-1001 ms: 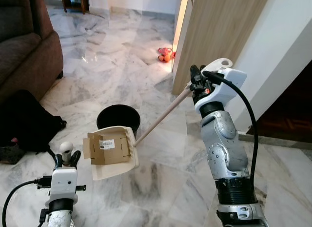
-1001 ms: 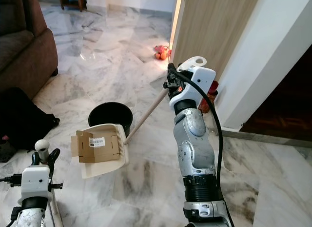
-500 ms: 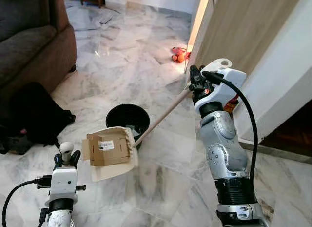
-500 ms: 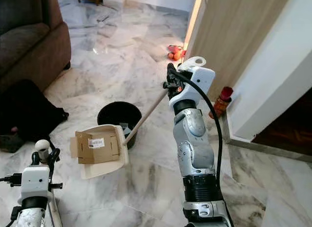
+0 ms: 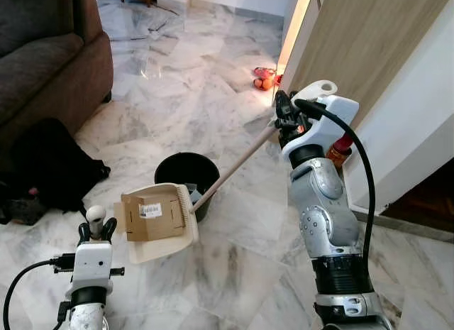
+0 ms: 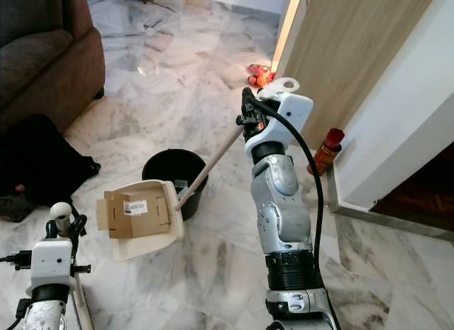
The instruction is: Sweep floor
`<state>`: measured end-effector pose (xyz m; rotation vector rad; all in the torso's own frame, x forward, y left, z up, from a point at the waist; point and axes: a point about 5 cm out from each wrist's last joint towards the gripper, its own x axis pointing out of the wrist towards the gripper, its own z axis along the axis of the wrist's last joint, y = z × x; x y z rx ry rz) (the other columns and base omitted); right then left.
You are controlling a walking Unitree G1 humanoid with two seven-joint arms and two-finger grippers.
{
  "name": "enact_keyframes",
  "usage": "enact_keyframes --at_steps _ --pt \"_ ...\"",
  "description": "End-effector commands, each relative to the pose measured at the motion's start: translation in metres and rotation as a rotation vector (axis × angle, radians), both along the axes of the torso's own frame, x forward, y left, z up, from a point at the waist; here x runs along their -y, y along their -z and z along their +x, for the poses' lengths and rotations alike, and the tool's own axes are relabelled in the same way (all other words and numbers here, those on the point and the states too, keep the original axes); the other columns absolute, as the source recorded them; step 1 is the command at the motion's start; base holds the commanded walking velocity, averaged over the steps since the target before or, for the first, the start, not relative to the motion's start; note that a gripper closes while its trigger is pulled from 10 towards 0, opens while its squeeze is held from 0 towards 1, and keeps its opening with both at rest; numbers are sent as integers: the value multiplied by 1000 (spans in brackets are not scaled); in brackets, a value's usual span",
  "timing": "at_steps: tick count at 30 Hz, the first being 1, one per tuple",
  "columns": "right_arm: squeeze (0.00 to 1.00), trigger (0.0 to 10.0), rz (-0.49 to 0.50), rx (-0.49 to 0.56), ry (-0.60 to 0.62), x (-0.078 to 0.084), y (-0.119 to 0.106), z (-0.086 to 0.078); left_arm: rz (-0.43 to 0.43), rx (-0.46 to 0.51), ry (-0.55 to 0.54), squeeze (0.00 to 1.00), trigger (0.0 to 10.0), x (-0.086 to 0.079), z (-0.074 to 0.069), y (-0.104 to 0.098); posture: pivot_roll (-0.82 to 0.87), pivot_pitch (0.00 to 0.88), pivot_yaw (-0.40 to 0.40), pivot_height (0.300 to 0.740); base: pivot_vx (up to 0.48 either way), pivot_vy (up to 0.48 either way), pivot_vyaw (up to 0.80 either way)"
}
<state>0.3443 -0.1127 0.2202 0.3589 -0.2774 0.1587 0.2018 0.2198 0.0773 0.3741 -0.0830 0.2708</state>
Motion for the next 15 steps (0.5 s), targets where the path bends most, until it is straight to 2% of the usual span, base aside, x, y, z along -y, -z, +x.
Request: enact_keyframes --at_steps 1,6,15 --pt "0 10000 51 95 11 2 -22 -1 25 29 4 0 10000 2 0 -7 163 111 -96 740 292 0 0" --pt "0 10000 73 151 31 6 -36 -2 23 30 6 0 10000 3 1 -7 164 106 -96 740 293 0 0" --pt "0 10000 74 145 21 0 -33 -3 23 32 5 0 10000 2 0 -7 173 89 -97 740 292 0 0"
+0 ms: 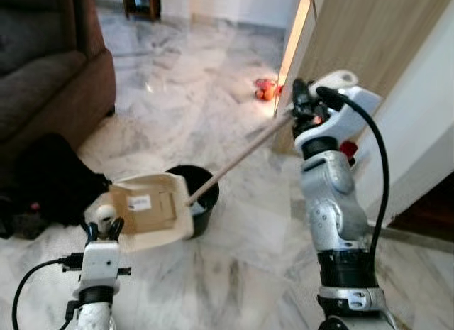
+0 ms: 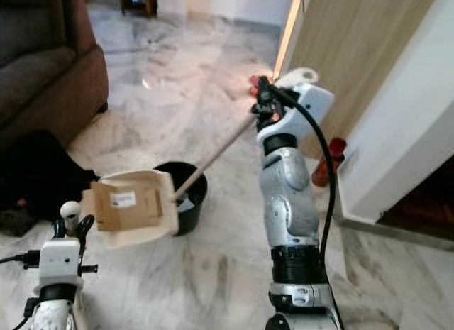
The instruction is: Sweep floor
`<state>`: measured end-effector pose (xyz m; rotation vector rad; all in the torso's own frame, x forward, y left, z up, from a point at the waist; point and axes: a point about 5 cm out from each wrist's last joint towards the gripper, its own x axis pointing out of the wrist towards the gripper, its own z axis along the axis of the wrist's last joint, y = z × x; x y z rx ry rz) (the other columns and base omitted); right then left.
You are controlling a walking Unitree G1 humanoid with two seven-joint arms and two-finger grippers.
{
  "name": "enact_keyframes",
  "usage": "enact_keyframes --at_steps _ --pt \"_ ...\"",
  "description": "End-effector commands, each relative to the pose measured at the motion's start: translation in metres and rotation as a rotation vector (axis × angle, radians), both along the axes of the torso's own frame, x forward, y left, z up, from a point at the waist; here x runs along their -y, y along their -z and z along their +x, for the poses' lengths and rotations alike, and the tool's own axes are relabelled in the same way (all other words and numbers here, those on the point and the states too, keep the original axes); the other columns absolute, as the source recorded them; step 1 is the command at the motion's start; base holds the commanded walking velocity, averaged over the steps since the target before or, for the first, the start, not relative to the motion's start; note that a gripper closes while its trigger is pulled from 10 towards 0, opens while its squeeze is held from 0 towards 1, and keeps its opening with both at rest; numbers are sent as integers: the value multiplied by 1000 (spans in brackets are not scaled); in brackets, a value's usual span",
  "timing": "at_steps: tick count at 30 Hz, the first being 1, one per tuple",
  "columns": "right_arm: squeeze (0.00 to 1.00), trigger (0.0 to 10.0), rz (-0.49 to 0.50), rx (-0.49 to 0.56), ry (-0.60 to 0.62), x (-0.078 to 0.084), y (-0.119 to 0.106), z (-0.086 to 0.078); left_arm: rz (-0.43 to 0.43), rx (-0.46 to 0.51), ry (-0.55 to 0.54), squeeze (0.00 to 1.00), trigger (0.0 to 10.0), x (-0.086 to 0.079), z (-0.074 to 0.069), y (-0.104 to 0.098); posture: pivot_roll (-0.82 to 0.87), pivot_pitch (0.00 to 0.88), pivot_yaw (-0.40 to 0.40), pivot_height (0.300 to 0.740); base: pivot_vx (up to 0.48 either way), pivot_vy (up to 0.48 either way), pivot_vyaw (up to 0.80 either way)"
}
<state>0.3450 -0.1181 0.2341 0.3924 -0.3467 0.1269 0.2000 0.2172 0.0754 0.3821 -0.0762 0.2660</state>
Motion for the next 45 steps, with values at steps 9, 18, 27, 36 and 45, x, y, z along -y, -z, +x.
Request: enact_keyframes --at_steps 9,18,27,36,45 --pt "0 10000 25 87 -29 -8 -18 -5 17 40 4 0 10000 0 2 -8 175 65 -95 740 294 0 0" --pt "0 10000 20 88 -53 -12 -18 -6 12 39 5 0 10000 1 2 -7 178 55 -100 740 294 0 0" --pt "0 10000 -7 107 -97 -19 -19 -9 10 42 3 0 10000 2 3 -7 176 61 -103 740 295 0 382" --pt "0 10000 -9 98 -114 -21 -18 -8 7 43 0 0 10000 2 3 -6 178 63 -108 740 293 0 82" --pt "0 10000 -13 98 -124 -23 -17 -9 9 48 -7 0 10000 1 3 -7 179 72 -108 740 293 0 459"
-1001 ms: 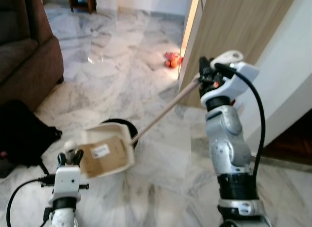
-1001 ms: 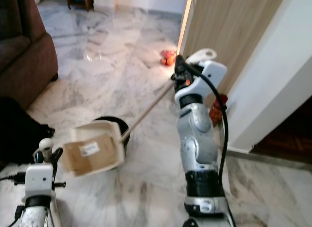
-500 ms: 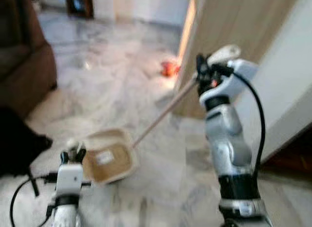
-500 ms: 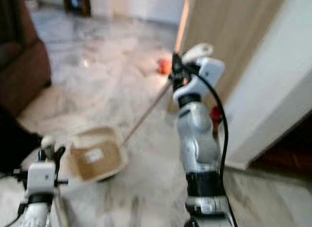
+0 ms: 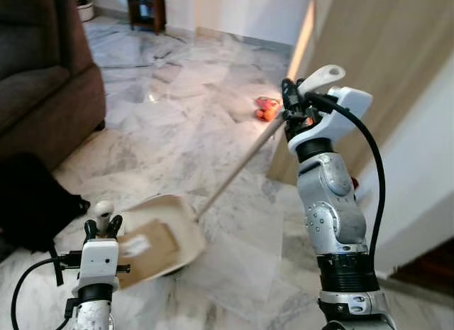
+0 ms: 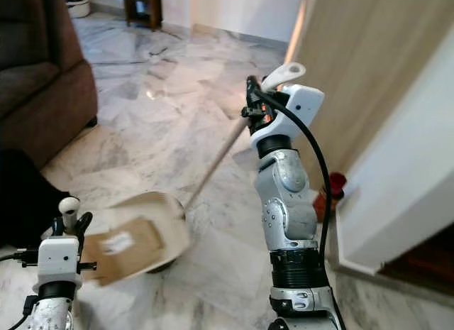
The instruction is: Sweep floor
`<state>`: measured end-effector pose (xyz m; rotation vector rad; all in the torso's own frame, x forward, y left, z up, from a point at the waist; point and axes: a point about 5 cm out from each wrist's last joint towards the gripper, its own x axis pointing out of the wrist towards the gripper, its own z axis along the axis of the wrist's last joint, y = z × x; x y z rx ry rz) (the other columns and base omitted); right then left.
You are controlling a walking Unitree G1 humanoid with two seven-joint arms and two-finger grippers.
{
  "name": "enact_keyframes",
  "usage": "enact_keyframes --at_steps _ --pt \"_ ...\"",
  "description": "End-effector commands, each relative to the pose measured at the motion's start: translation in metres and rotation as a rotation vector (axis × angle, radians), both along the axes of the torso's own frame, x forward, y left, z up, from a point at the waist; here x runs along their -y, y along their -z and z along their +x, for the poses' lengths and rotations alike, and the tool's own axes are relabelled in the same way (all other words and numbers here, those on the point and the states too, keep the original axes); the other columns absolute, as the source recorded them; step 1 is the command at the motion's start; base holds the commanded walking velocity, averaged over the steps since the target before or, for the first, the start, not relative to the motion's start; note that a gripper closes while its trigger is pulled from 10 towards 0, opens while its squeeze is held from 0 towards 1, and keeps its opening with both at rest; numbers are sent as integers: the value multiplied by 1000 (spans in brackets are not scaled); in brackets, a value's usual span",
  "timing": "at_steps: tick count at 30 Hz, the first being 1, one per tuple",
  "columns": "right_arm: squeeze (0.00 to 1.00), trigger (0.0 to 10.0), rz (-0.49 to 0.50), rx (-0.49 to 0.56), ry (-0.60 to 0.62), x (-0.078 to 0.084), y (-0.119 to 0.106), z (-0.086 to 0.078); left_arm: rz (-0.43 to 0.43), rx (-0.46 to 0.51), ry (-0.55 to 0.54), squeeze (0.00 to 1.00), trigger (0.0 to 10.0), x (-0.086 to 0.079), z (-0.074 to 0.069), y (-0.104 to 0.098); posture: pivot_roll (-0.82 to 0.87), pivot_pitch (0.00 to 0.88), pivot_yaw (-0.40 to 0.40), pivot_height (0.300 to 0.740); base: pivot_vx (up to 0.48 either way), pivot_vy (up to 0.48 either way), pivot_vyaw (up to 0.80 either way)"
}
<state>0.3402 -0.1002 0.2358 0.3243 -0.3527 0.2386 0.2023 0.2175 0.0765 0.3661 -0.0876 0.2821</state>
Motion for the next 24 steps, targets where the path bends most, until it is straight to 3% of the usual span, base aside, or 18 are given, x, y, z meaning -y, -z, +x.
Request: enact_keyframes --at_steps 1,13,24 --pt "0 10000 73 61 -34 -5 -15 -4 23 34 4 0 10000 1 1 -6 179 72 -108 740 292 0 600" --pt "0 10000 67 56 -33 -6 -14 -3 24 48 0 0 10000 0 1 -8 183 74 -110 740 69 0 592" --pt "0 10000 83 35 -26 -4 -12 -1 24 48 -2 0 10000 0 1 -8 184 76 -109 740 0 0 0"
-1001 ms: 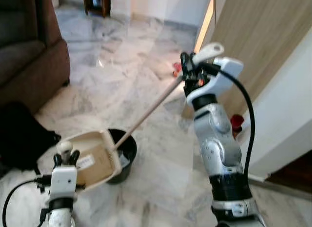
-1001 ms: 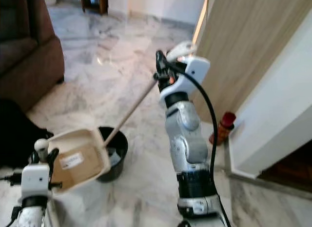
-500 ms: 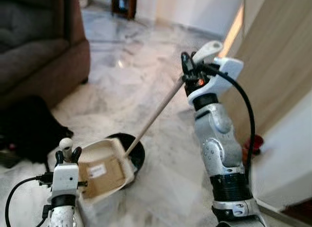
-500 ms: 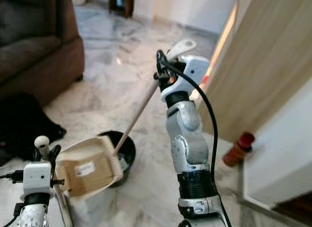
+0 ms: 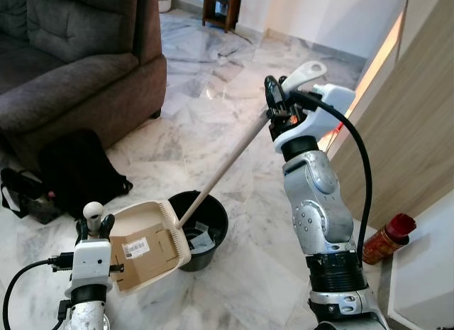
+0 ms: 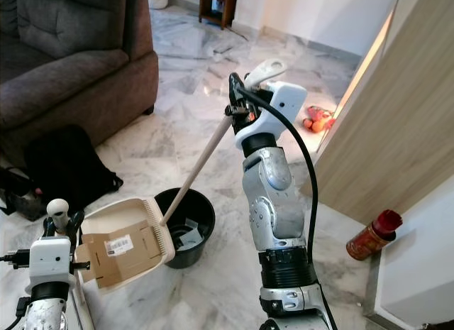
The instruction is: Sweep floor
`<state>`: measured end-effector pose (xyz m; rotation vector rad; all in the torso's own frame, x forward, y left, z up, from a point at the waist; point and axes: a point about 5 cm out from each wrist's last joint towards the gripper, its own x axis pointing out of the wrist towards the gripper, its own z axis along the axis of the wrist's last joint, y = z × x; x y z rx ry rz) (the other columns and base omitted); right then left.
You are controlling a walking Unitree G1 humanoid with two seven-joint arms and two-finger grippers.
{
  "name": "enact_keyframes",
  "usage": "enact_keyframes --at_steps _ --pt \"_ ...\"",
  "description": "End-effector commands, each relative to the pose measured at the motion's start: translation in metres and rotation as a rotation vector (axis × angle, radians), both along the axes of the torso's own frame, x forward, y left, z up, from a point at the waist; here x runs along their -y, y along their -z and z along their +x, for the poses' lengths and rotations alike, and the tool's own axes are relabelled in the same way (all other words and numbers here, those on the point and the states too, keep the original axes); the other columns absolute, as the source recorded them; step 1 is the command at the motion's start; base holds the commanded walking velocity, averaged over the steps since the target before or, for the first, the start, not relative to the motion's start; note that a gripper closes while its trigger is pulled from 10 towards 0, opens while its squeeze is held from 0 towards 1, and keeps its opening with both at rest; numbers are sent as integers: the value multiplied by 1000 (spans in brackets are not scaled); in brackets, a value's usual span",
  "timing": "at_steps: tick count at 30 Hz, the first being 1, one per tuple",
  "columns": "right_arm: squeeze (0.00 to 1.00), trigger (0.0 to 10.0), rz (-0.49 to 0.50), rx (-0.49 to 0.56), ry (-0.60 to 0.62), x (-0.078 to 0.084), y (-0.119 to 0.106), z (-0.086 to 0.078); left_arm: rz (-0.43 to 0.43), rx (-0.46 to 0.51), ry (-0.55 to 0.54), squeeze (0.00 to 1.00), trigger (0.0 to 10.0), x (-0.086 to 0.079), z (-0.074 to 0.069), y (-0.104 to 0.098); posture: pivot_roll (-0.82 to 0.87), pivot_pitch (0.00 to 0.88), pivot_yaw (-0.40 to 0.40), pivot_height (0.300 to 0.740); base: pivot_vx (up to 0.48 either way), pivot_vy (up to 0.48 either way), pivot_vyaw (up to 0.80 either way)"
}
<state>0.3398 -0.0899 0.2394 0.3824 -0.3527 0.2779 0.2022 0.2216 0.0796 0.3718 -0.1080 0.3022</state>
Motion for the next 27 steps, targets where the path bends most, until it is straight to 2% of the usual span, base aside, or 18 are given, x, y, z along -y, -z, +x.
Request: enact_keyframes --at_steps 1,6,11,12,17,19,22,27 --pt "0 10000 33 33 24 6 -8 -1 16 25 15 0 10000 4 1 -5 184 76 -109 740 0 0 0" --pt "0 10000 9 53 27 5 -10 -2 26 41 7 0 10000 3 1 -8 184 74 -110 740 0 0 0" --pt "0 10000 13 59 12 3 -12 -3 77 81 -24 0 10000 -8 2 -19 185 73 -111 740 0 0 0" --pt "0 10000 13 57 13 4 -11 -3 100 102 -38 0 10000 -16 3 -26 186 73 -112 740 0 0 0" --pt "0 10000 20 55 23 5 -10 -3 125 148 -62 0 10000 -25 7 -40 187 73 -112 740 0 0 0" --pt "0 10000 26 62 35 6 -11 -3 129 159 -60 0 10000 -25 9 -43 187 73 -112 740 0 0 0" --pt "0 10000 -15 107 62 6 -16 -5 124 164 -47 0 10000 -20 11 -44 187 75 -112 740 0 0 0" --pt "0 10000 -13 108 63 5 -16 -5 108 152 -33 0 10000 -15 11 -40 185 75 -112 740 0 0 0"
